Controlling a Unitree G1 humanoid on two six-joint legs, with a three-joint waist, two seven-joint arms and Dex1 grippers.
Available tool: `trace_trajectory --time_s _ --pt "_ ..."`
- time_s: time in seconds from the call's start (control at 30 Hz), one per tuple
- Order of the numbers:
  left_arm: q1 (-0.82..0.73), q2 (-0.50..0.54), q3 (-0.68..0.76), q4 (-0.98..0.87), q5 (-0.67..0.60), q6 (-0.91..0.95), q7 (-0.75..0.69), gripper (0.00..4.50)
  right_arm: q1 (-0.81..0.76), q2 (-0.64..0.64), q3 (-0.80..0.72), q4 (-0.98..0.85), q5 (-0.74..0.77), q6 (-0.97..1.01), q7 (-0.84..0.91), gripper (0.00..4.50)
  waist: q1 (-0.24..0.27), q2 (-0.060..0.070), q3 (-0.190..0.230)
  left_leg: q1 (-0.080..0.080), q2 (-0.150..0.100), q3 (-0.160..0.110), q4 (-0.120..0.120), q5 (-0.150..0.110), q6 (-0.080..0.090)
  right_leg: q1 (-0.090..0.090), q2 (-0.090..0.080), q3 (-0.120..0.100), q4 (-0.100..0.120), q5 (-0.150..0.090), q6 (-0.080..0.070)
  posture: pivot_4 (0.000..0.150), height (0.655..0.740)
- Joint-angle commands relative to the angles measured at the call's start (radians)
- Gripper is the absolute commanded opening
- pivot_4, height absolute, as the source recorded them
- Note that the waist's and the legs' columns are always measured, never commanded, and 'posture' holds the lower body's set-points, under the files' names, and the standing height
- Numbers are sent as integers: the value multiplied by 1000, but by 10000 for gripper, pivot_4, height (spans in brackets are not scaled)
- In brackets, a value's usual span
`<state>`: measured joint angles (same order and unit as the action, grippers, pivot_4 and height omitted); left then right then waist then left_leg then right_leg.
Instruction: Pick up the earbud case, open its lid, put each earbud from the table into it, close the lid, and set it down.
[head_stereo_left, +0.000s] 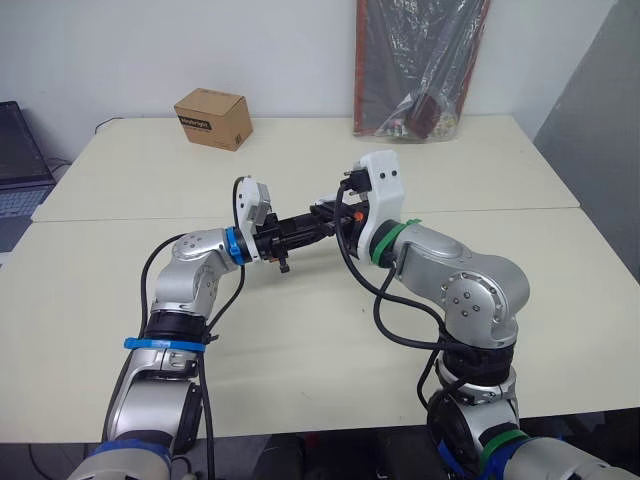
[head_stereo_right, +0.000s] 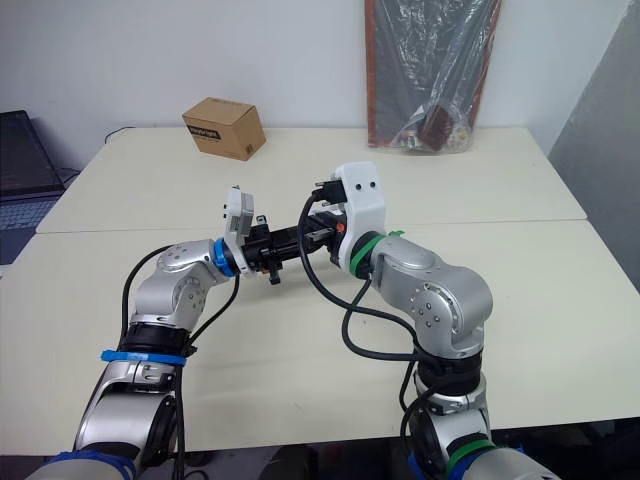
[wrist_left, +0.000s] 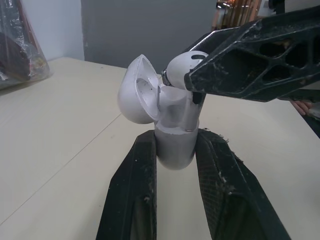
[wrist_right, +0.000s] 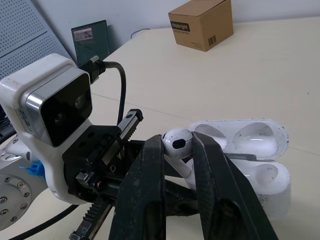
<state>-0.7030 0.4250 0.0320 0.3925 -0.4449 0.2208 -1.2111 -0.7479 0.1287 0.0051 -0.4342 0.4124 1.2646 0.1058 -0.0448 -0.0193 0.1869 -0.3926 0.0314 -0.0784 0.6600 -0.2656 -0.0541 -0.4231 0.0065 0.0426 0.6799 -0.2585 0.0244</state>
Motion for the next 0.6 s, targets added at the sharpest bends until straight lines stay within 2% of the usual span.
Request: trace_trajectory --time_s 0.03,0.37,0.6 --pt "-20 4 24 -25 -20 -9 -6 7903 2 4 10 -9 9 -41 4 4052 0 0 0 0 0 0 0 0 0 0 0 0 0 0 0 1500 7400" --pt "12 21 19 -39 -18 -25 -47 7903 -6 3 -15 -37 44 -60 15 4052 0 0 0 0 0 0 0 0 0 0 0 0 0 0 0 1500 7400" --pt "31 42 21 -88 -51 18 -92 7903 49 -61 -40 -167 157 7 71 4052 0 0 0 -1 0 -1 0 0 0 0 0 -1 -1 0 0 1500 7400"
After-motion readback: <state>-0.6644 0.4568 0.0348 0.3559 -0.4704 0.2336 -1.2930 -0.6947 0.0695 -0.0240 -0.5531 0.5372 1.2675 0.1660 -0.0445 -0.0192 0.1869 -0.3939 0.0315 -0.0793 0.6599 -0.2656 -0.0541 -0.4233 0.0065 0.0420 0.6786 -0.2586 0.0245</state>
